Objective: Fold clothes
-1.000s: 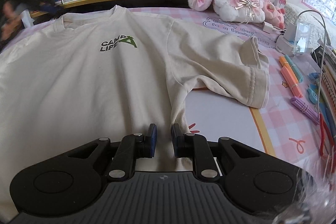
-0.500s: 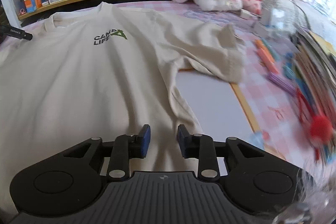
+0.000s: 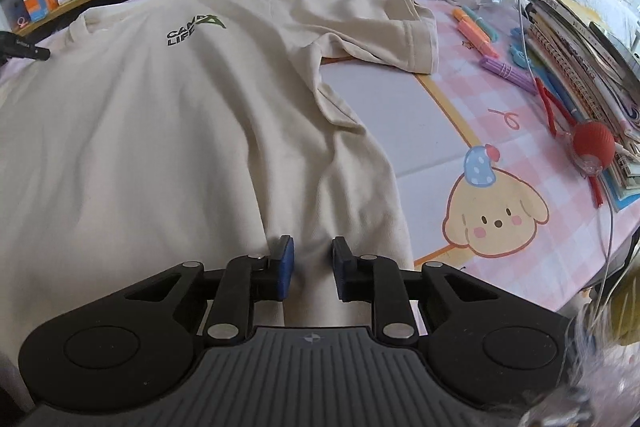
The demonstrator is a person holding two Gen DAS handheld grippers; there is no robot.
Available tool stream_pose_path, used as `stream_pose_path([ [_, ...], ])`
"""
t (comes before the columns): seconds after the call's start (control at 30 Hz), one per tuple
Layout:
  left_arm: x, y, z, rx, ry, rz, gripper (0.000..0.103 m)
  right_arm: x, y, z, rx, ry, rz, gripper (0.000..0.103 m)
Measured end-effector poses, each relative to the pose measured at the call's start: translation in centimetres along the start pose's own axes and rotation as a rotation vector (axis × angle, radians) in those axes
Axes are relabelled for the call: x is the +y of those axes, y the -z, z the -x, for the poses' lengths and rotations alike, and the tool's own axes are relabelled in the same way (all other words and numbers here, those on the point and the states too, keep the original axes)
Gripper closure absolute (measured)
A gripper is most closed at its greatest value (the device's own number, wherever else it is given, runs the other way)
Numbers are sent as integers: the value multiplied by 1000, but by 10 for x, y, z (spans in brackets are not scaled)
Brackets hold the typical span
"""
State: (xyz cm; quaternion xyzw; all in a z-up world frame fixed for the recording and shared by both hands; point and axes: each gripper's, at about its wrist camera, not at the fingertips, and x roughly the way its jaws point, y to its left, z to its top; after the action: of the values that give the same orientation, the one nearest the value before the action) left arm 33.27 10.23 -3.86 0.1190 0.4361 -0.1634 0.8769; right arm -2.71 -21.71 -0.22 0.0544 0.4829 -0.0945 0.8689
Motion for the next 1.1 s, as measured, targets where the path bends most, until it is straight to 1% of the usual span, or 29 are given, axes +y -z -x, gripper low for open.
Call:
stream_pose_path([
  [0.13,11,-17,-13,44,-76,-5,99,9,-10,-8,-2,-12,11,86],
  [0.2,15,-24,-18,62,-115,-7,93,18,-16,-12,-8,-19,31,86],
  [0.23,14,-24,-17,55,-120,-8,92,23,-18,-13,-12,-17,44,86],
  [0.3,11,-21,-7,16,-104,-17,92,32,-20,-15,-19,-9,72,86],
  [0.37,7,-13,8,-38,-86,-40,85,35,-19,-16,-26,-1,88,86],
  [0.4,5,-7,17,-63,-73,-50,83,35,-19,-16,-29,-1,88,86],
  [0.43,2,-1,27,-89,-55,-59,76,35,-19,-16,-32,-2,87,86],
  [0.47,-2,6,37,-112,-35,-65,67,34,-18,-16,-36,-4,80,86],
  [0.5,-6,14,47,-135,-14,-67,63,32,-18,-16,-39,-8,70,86],
  [0.57,-15,27,66,-175,29,-53,46,32,-16,-16,-49,-9,64,86],
  [0.6,-19,34,76,-190,51,-43,43,32,-16,-16,-54,-8,68,86],
  [0.73,-40,62,115,-224,118,1,29,32,-13,-16,-67,-6,68,86],
  [0.8,-52,76,133,-230,136,17,25,32,-13,-16,-67,-9,72,86],
  [0.87,-62,88,147,-229,143,24,18,31,-13,-16,-66,-13,76,86],
  [0.93,-71,100,160,-222,135,27,14,30,-13,-12,-53,-17,69,86],
  [0.97,-77,106,165,-222,114,27,13,28,-11,-6,-68,-28,58,85],
  [1.0,-83,112,170,-225,77,24,13,26,-8,1,-92,-42,46,79],
  [1.07,-96,123,179,-227,-4,24,12,22,0,19,-136,-84,40,70],
  [1.1,-102,127,182,-225,-52,30,12,20,4,28,-158,-106,39,70],
])
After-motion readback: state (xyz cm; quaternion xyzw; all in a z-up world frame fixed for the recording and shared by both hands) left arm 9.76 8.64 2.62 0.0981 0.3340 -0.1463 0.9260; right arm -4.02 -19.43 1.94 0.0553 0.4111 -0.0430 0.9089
